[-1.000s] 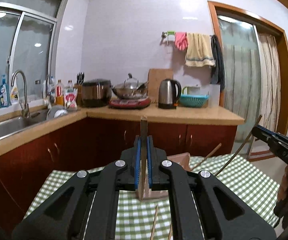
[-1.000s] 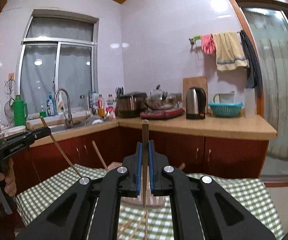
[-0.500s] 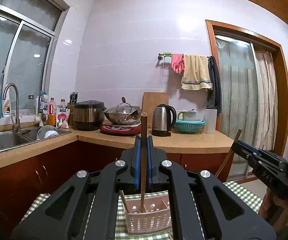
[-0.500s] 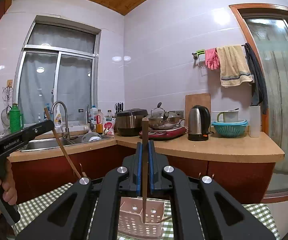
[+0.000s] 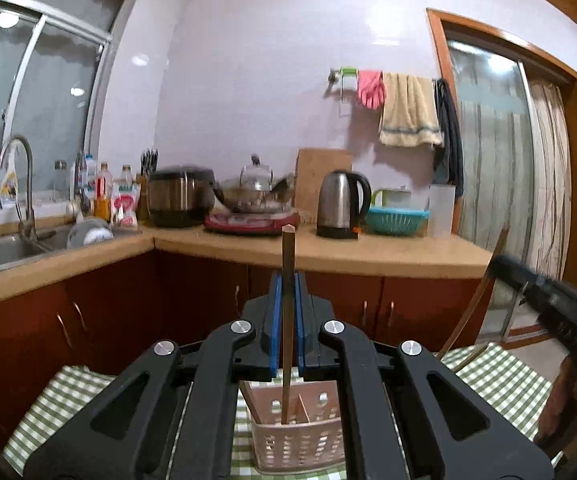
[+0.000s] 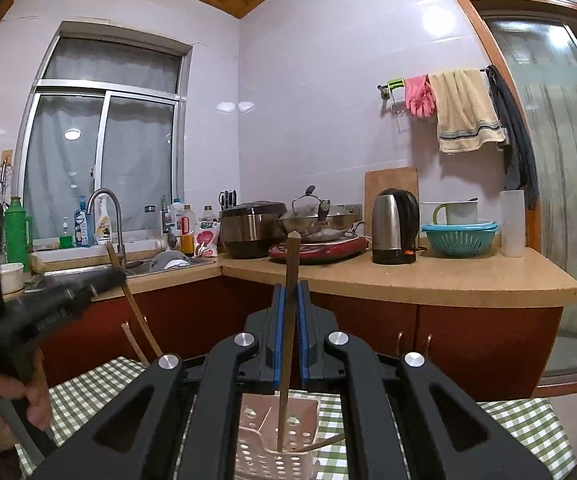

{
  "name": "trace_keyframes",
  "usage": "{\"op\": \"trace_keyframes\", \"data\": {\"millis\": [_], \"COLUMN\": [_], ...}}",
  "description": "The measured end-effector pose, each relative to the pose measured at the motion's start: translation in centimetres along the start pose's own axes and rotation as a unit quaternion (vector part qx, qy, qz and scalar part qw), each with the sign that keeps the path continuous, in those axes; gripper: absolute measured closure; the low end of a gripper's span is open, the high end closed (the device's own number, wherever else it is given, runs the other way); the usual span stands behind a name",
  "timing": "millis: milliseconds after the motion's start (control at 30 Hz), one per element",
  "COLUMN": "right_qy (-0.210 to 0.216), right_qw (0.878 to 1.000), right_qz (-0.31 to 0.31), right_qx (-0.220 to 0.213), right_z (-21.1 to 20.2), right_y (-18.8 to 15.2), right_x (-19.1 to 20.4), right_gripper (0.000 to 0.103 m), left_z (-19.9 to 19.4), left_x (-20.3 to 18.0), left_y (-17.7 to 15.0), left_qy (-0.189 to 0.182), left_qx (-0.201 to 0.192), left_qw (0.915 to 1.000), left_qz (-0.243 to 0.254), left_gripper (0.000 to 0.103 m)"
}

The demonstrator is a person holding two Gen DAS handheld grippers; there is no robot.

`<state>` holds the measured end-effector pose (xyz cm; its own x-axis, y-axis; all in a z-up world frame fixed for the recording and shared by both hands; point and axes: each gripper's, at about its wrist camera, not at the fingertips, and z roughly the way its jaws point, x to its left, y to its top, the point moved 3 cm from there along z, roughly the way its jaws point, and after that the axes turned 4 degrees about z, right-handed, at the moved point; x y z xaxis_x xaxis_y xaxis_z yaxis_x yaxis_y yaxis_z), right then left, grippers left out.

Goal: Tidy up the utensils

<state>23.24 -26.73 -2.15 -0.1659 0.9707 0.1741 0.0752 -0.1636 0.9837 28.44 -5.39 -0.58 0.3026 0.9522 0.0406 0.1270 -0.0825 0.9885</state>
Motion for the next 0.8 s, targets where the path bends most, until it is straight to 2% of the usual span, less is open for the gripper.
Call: {"op": "trace_keyframes", "data": {"millis": [300, 633, 700, 767, 800], "right_qy": [0.001, 0.011, 0.009, 0.008, 0.006], "right_qw": [1.000, 0.998, 0.998, 0.997, 0.997], "right_qz": [0.002, 0.033, 0.036, 0.038, 0.038], "right_qx": [-0.009, 0.045, 0.057, 0.061, 0.063], "right_z": [1.8, 4.0, 4.3, 4.5, 4.5], "right_y": [0.4, -3.6, -4.1, -4.4, -4.5], "right_x": [-0.2, -1.5, -1.7, -1.8, -1.8], "right_gripper": [0.096, 0.096, 0.096, 0.089, 0.076], "left_z": [1.8, 3.5, 3.6, 3.7, 3.8], "left_x": [0.8, 1.1, 1.0, 0.9, 0.9], "left_y": [-1.7, -3.8, -4.1, -4.3, -4.5], "left_qy": [0.004, -0.003, -0.002, -0.001, -0.001], "left_qx": [0.018, 0.050, 0.051, 0.055, 0.057], "left_qw": [0.9998, 0.9987, 0.9987, 0.9985, 0.9984], "left_qz": [-0.001, -0.005, -0.004, -0.002, -0.002], "left_gripper": [0.097, 0.097, 0.093, 0.081, 0.076]}}
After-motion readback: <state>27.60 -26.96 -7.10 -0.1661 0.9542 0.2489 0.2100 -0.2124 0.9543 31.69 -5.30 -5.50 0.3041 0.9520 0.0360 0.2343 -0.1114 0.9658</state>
